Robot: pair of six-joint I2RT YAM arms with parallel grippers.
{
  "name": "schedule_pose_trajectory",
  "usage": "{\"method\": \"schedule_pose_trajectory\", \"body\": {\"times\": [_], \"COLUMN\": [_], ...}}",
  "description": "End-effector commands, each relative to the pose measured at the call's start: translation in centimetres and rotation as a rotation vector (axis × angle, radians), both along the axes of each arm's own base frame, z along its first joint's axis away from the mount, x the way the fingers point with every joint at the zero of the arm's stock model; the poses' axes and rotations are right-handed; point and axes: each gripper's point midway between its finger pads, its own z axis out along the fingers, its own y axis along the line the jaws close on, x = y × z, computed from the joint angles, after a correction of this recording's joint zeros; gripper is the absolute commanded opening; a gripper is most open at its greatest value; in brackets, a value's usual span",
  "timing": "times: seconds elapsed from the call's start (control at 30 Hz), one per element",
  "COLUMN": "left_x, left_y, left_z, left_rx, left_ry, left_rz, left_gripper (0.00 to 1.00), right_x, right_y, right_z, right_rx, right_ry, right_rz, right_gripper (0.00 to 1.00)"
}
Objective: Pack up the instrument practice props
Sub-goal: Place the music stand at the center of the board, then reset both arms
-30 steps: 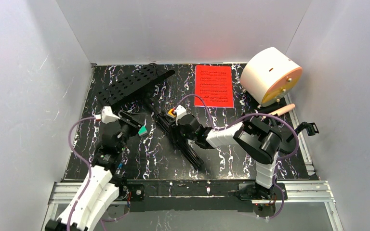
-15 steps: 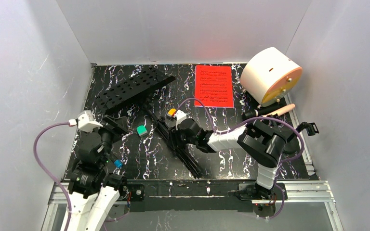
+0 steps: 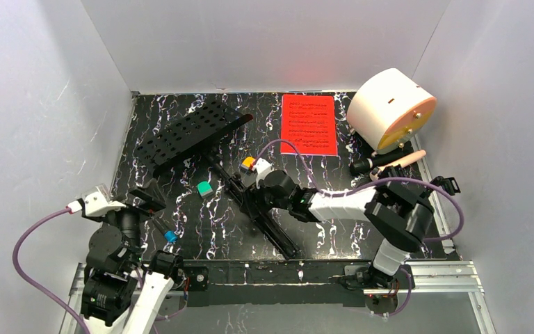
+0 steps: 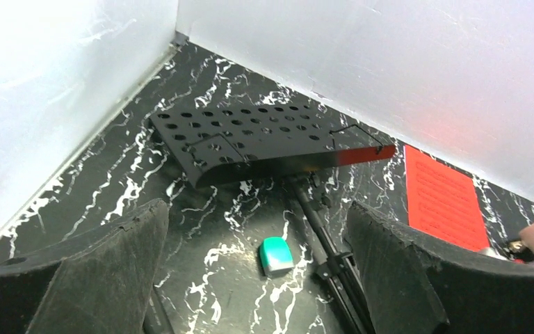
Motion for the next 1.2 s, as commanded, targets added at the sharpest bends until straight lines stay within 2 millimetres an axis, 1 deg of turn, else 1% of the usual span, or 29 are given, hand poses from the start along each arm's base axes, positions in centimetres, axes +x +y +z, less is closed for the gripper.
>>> {"method": "schedule_pose_trajectory", "body": {"times": [0.0,0.1,0.2,0.23,0.33,0.4,0.5,0.6,0.63,0.73,0.83,0.87,0.9,0.93,0.97,1.03,1.1,1.17], "left_x": [-1.2,-1.4,-1.7,-1.7,-2.0,-2.2,-2.6,-2.9,-2.9,-2.9,-3.0,-3.1,-3.2,-3.4,-3.5,-3.9,-4.3,-5.0], "left_y": [1.6,1.6,1.6,1.7,1.7,1.6,2.5,2.7,2.6,2.2,2.4,2.5,2.7,3.0,3.3,3.9,4.3,4.6], "left_z": [1.6,2.0,2.6,2.9,4.2,5.3,6.4,7.0,7.1,7.1,7.3,7.3,7.4,7.4,7.5,7.7,8.2,9.0], "left_rx": [0.098,0.128,0.158,0.167,0.197,0.221,0.238,0.24,0.238,0.223,0.208,0.206,0.204,0.199,0.193,0.189,0.196,0.215], "left_ry": [-0.019,-0.018,-0.029,-0.034,-0.06,-0.087,-0.119,-0.15,-0.16,-0.182,-0.197,-0.199,-0.2,-0.202,-0.201,-0.202,-0.212,-0.224], "left_rz": [0.052,0.038,0.027,0.03,0.02,0.011,0.055,0.068,0.061,0.045,0.054,0.06,0.071,0.086,0.108,0.139,0.153,0.164], "left_gripper": [0.99,0.98,0.98,0.99,0.98,0.98,0.98,0.98,0.98,0.98,0.99,0.99,0.98,0.98,0.98,0.98,0.98,0.98], "right_x": [1.6,3.1,5.6,6.4,8.3,9.1,9.6,9.8,10.0,10.7,11.9,12.3,12.6,12.6,12.3,11.1,9.3,7.1], "right_y": [0.4,-1.6,-5.1,-6.5,-11.3,-14.8,-19.9,-24.2,-25.6,-28.8,-31.8,-33.0,-34.6,-35.5,-36.4,-38.3,-39.9,-41.2], "right_z": [6.4,8.3,10.4,11.2,13.8,15.9,19.2,22.1,22.8,24.4,25.0,25.2,25.7,26.3,26.5,28.0,29.6,31.5], "right_rx": [0.092,0.073,0.038,0.034,0.014,-0.008,-0.02,-0.028,-0.037,-0.073,-0.103,-0.108,-0.102,-0.086,-0.086,-0.063,-0.049,-0.018], "right_ry": [-0.149,-0.209,-0.286,-0.306,-0.371,-0.437,-0.536,-0.609,-0.627,-0.661,-0.665,-0.66,-0.66,-0.663,-0.652,-0.678,-0.718,-0.766], "right_rz": [-0.017,-0.089,-0.212,-0.254,-0.383,-0.478,-0.612,-0.711,-0.745,-0.814,-0.878,-0.91,-0.959,-0.992,-1.026,-1.11,-1.174,-1.217], "right_gripper": [0.87,0.91,0.96,0.98,0.99,0.99,0.99,0.99,0.99,0.99,0.99,0.99,0.99,0.99,0.99,0.99,0.99,0.99]}}
